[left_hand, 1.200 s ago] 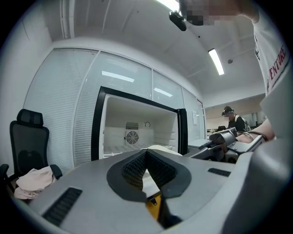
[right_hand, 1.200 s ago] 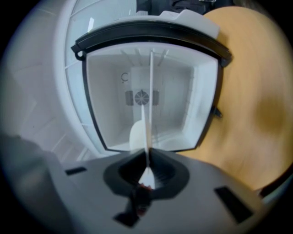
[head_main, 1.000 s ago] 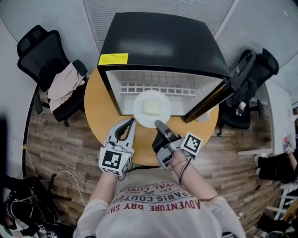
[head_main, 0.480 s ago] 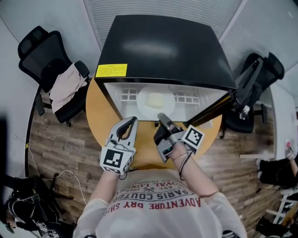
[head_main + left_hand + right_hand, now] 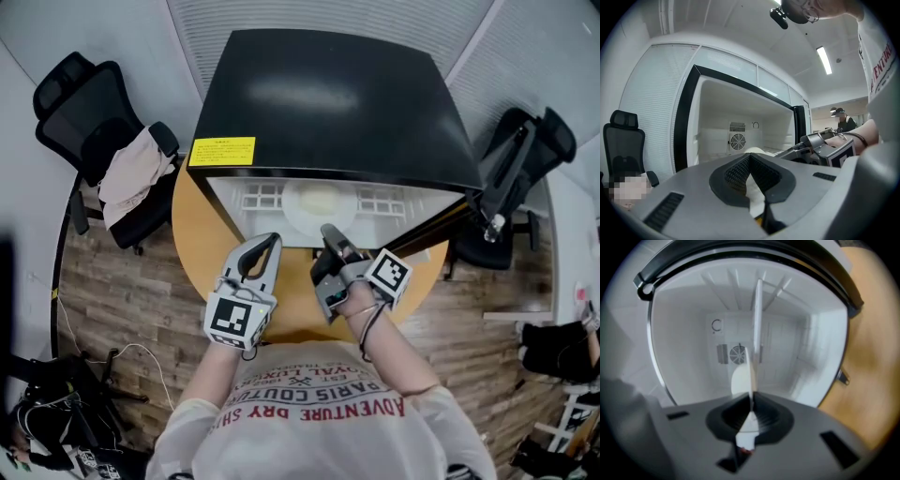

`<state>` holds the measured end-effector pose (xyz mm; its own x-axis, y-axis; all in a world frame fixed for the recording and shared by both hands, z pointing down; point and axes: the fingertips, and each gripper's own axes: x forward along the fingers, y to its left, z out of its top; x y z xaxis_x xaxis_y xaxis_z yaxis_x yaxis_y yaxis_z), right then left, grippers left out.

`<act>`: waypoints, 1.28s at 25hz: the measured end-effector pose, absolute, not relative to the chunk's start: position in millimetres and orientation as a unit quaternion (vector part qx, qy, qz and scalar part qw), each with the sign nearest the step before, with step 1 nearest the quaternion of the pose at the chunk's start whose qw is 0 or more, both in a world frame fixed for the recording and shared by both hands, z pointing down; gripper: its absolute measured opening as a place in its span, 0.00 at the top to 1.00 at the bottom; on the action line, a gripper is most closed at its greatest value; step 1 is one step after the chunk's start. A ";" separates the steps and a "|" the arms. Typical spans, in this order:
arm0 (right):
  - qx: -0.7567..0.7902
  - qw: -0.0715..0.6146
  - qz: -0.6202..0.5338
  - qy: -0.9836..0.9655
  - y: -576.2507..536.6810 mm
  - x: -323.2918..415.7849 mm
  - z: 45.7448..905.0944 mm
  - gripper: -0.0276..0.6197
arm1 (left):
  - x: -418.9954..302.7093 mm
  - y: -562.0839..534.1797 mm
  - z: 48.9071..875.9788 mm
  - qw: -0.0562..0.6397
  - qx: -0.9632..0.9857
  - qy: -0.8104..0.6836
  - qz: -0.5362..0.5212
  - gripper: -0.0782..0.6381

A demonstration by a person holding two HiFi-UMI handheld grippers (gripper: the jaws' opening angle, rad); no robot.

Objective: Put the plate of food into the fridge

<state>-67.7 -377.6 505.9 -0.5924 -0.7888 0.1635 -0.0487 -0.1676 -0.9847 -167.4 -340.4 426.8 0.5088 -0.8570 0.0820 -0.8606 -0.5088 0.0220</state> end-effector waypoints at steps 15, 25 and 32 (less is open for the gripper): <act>-0.368 0.306 -0.656 0.583 -402.7 -67.8 506.0 0.83 | -166.8 -349.9 436.2 0.049 0.865 -0.498 0.032 0.85; -0.379 0.297 -0.656 0.581 -411.0 -72.1 513.5 0.73 | -172.6 -354.8 437.9 0.054 0.864 -0.500 0.033 0.85; -0.372 0.301 -0.661 0.578 -408.5 -74.4 510.2 0.75 | -172.1 -356.3 441.6 0.056 0.865 -0.497 0.038 0.85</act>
<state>-74.4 -408.5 510.2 -0.5415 -0.8285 0.1430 -0.0320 -0.1497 -0.9882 -172.1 -356.3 441.6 0.5036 -0.8554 0.1210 -0.8639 -0.5003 0.0585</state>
